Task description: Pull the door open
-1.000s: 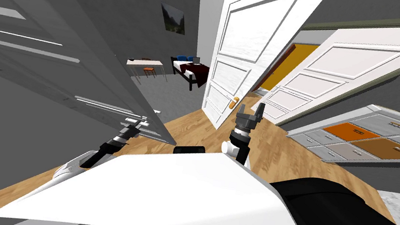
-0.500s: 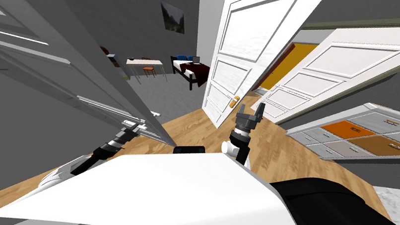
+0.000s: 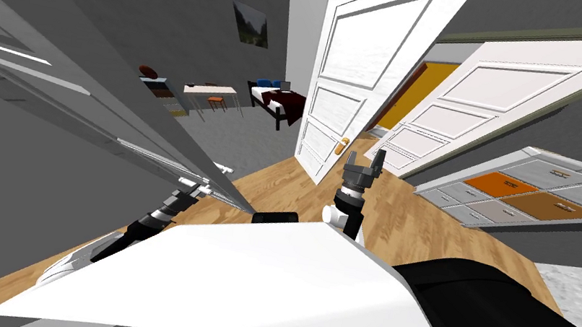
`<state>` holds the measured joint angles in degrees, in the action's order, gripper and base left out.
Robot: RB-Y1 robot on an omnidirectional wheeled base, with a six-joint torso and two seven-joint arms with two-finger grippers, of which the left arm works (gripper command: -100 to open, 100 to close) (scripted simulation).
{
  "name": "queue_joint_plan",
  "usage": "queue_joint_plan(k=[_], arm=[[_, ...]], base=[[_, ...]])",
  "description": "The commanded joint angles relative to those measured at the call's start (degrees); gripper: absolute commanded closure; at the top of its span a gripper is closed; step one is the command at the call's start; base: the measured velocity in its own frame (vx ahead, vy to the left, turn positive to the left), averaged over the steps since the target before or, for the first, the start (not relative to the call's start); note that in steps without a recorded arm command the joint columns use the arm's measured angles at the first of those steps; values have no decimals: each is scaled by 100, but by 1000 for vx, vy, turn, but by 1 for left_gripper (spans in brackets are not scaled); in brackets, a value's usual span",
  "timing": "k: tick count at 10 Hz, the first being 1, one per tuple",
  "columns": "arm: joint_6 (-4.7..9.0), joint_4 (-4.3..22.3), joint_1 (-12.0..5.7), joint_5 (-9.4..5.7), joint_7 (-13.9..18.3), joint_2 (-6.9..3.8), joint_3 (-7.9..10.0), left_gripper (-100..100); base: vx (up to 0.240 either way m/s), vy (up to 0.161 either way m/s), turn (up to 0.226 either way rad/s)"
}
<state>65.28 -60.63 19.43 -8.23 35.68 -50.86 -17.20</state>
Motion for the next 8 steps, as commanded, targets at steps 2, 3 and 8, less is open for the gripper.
queue_joint_plan(k=[2, 3, 8], arm=[[251, 166, 39, 20, 8, -26, -28, 100], [346, 230, 54, 28, 11, -36, -38, 100], [761, 505, 118, 61, 23, -79, -85, 100]], base=[[72, -77, -33], [87, -84, -9], [40, -38, -29]])
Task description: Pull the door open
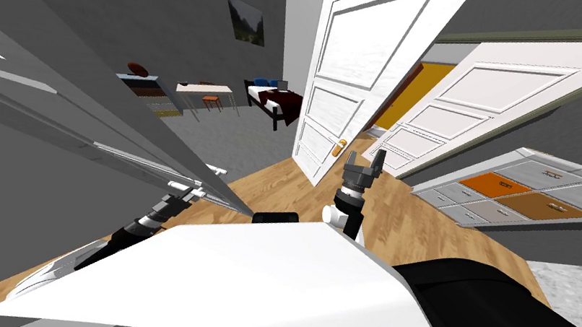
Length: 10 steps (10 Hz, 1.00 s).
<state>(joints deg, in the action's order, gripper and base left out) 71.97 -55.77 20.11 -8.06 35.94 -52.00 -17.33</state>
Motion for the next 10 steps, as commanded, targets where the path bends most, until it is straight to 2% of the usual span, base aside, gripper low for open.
queue_joint_plan(k=[1, 4, 5, 6, 7, 10], arm=[[223, 106, 70, 54, 1, 21, -86, 100], [425, 240, 101, 71, 7, 0, -109, 100], [559, 330, 122, 81, 11, -14, -124, 100], [559, 330, 122, 81, 11, -14, -124, 100], [625, 374, 132, 87, 13, -21, -131, 100], [997, 621, 190, 117, 25, -59, -172, 100]], base=[[1, -15, -35], [-1, -2, -16], [-5, 6, -37], [-8, 12, -12], [-8, 10, -7], [-36, 50, -33]])
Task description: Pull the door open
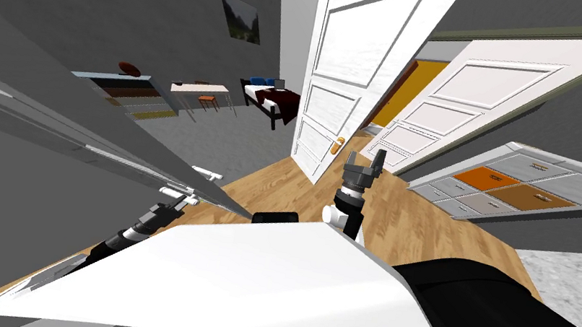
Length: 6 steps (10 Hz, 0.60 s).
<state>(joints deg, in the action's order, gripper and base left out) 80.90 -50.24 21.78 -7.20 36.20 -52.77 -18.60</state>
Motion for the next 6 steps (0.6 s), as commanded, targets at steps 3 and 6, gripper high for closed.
queue_joint_plan(k=[3, 6], arm=[[355, 235, 62, 51, 7, -8, -72, 100], [491, 325, 83, 63, 11, -22, -87, 100]], base=[[-74, 104, -25], [-138, 71, -55]])
